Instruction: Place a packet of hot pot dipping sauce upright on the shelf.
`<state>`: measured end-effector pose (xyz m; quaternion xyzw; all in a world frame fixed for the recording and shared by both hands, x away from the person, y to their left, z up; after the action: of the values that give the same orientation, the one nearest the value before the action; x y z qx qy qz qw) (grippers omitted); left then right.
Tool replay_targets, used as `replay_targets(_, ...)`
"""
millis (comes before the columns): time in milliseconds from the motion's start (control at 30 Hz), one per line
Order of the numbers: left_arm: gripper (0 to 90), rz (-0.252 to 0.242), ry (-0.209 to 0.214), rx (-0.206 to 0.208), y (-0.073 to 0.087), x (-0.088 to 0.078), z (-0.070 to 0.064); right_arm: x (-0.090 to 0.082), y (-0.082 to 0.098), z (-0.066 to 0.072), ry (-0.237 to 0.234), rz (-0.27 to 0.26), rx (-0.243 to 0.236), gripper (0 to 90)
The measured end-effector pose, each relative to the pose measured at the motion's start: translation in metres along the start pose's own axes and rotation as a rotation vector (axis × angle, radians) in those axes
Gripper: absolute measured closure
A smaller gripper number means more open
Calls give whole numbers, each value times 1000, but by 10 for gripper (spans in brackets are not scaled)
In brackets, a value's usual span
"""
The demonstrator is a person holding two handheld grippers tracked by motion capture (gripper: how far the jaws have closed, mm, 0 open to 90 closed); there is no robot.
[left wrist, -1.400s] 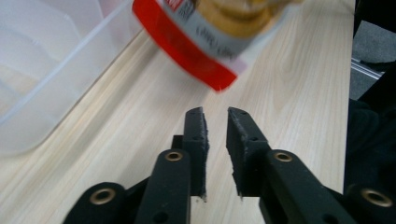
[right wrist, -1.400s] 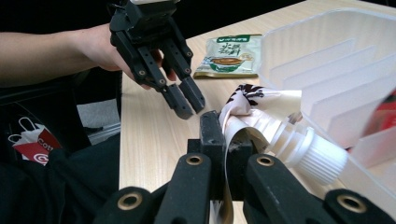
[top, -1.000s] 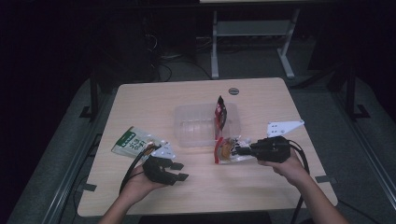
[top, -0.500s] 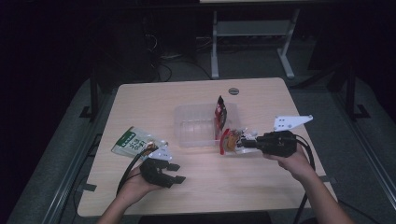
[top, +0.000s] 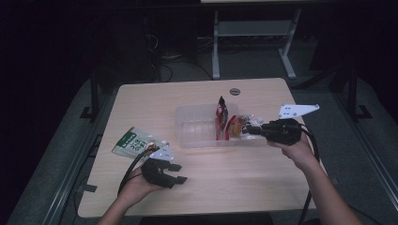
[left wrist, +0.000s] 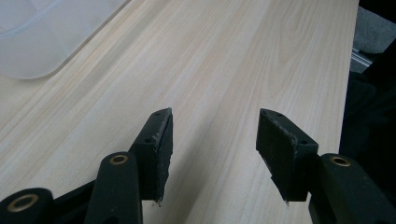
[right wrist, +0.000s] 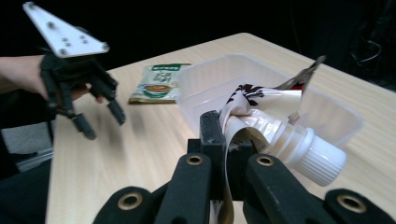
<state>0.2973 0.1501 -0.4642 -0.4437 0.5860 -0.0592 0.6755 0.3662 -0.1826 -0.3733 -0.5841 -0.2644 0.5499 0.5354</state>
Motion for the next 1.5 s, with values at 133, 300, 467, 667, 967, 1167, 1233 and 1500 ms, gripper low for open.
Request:
replay_targets(133,453,4,4,2,0,0,1,4,-5,-11,18,2,6,893)
replay_targets(300,452,3,6,-1,0,0,1,12,-4,-22,37,23,13,893)
replay_targets(467,453,6,10,0,0,0,1,21,-2,-28,49,52,11,892)
replay_targets(667,452,5,13,-2,0,1,0,29,3,-28,39,75,11,892)
replay_targets(967,451,15,19,-3,1,3,0,40,8,-31,31,98,20,891)
replay_targets(1167,443,20,21,-2,3,5,-2,49,11,-33,24,111,27,891)
replay_targets(1233,439,29,18,3,4,5,-1,51,12,-34,21,115,29,889)
replay_targets(1500,431,25,9,-10,7,4,-2,62,17,-40,26,136,46,888)
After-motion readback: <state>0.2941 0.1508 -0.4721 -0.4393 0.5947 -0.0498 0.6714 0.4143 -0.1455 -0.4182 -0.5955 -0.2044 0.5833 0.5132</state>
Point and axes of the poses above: each handheld gripper's, and its own axes: x roughly forward along the jaws, y roughly out of its underside, z roughly to its left, the point moved 5 cm from there along x, roughly forward along the jaws, and after that the axes turned 8 degrees about -y, right-handed, at the moved point
